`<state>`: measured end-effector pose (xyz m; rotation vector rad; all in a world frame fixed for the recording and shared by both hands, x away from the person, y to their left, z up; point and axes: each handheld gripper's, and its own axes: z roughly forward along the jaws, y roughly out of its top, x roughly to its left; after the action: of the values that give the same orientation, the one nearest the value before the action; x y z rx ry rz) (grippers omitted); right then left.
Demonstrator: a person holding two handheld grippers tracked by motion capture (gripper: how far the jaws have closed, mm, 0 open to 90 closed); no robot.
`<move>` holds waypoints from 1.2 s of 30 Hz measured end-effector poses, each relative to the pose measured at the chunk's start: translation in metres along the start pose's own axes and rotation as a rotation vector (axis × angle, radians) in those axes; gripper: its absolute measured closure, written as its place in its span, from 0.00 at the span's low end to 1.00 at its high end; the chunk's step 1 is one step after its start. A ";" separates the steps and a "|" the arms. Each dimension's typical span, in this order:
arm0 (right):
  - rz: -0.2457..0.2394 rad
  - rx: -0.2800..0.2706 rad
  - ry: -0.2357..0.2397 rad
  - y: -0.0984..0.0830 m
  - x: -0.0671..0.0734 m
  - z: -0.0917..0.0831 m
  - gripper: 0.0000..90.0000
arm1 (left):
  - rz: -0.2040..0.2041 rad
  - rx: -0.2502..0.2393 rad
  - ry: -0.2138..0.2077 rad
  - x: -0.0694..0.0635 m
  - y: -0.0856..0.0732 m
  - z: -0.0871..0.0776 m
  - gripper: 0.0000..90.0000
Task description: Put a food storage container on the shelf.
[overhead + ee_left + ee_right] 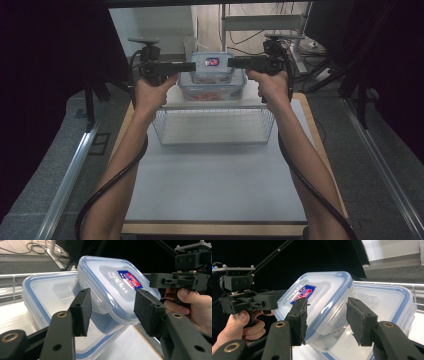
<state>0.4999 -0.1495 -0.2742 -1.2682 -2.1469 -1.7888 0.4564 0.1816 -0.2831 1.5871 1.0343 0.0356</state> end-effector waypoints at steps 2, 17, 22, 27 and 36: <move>-0.027 -0.004 -0.013 0.000 0.002 0.000 0.58 | 0.022 -0.008 0.006 -0.002 -0.001 0.000 0.49; -0.277 -0.026 -0.107 -0.009 0.026 -0.019 0.63 | 0.240 -0.018 0.105 -0.023 -0.015 -0.014 0.46; -0.295 -0.014 -0.101 -0.014 0.026 -0.022 0.55 | 0.288 -0.028 0.122 -0.025 -0.022 -0.016 0.38; -0.316 -0.012 -0.102 -0.022 0.021 -0.025 0.44 | 0.339 -0.025 0.163 -0.025 -0.031 -0.019 0.30; -0.322 -0.007 -0.091 -0.033 0.015 -0.030 0.30 | 0.327 -0.034 0.147 -0.020 -0.045 -0.024 0.18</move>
<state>0.4565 -0.1658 -0.2826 -1.0727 -2.5196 -1.8825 0.4051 0.1849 -0.3018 1.7275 0.8704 0.3956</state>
